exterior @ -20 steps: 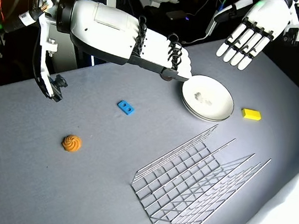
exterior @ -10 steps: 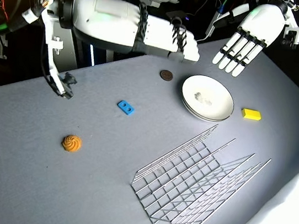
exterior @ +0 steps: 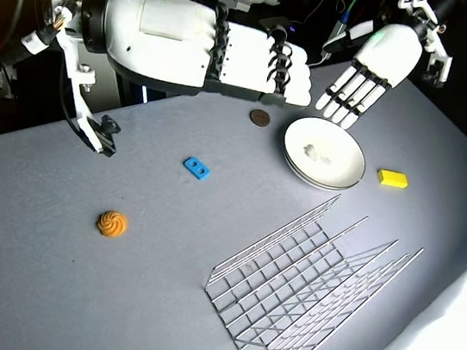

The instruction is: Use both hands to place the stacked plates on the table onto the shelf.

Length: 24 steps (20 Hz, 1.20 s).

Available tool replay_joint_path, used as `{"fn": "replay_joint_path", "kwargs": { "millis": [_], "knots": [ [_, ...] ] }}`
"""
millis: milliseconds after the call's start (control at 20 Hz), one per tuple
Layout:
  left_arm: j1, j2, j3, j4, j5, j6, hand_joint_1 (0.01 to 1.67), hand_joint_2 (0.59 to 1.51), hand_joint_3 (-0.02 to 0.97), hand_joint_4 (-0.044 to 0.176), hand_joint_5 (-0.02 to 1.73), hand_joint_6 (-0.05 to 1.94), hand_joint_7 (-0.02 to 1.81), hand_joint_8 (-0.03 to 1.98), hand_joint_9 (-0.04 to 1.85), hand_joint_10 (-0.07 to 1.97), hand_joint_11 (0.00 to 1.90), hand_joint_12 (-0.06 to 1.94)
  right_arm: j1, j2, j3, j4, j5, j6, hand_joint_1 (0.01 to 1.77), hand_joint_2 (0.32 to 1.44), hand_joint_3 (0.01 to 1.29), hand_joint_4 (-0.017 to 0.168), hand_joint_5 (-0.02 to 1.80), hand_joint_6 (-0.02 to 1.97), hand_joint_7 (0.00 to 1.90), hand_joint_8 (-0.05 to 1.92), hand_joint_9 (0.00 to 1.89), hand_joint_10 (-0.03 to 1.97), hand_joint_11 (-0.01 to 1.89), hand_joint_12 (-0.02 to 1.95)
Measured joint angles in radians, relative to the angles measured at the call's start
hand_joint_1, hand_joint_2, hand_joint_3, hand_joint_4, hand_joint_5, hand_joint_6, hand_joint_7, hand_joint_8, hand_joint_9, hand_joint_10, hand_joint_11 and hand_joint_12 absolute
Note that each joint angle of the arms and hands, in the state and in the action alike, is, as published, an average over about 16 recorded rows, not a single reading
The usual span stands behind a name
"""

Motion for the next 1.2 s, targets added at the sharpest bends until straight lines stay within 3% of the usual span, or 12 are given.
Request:
{"fn": "replay_joint_path", "kwargs": {
  "millis": [350,650,1200],
  "knots": [
    [0.141,-0.047,0.035,-0.125,0.039,0.094,0.02,0.972,0.033,0.004,0.02,0.01,0.02,0.01,0.02,-0.06,0.01,0.01,-0.008,-0.040,0.009,0.100,-0.026,-0.146,0.68,0.91,0.03,0.003,0.02,0.02,0.02,-0.02,0.02,-0.01,0.02,0.00],
    [0.188,-0.074,0.069,-0.171,0.058,0.122,0.01,0.974,0.030,0.004,0.02,0.01,0.02,0.01,0.02,-0.06,0.01,0.01,-0.017,-0.068,0.017,0.206,-0.026,-0.245,0.77,0.91,0.03,0.000,0.02,0.02,0.02,-0.02,0.02,-0.01,0.02,0.00],
    [0.224,-0.107,0.107,-0.192,0.083,0.123,0.01,0.972,0.023,0.003,0.02,0.01,0.02,0.01,0.02,-0.06,0.02,0.01,-0.017,-0.111,0.084,-0.008,-0.009,-0.131,0.99,0.98,0.03,0.000,0.02,0.02,0.02,-0.02,0.02,-0.01,0.04,0.01]
  ]
}}
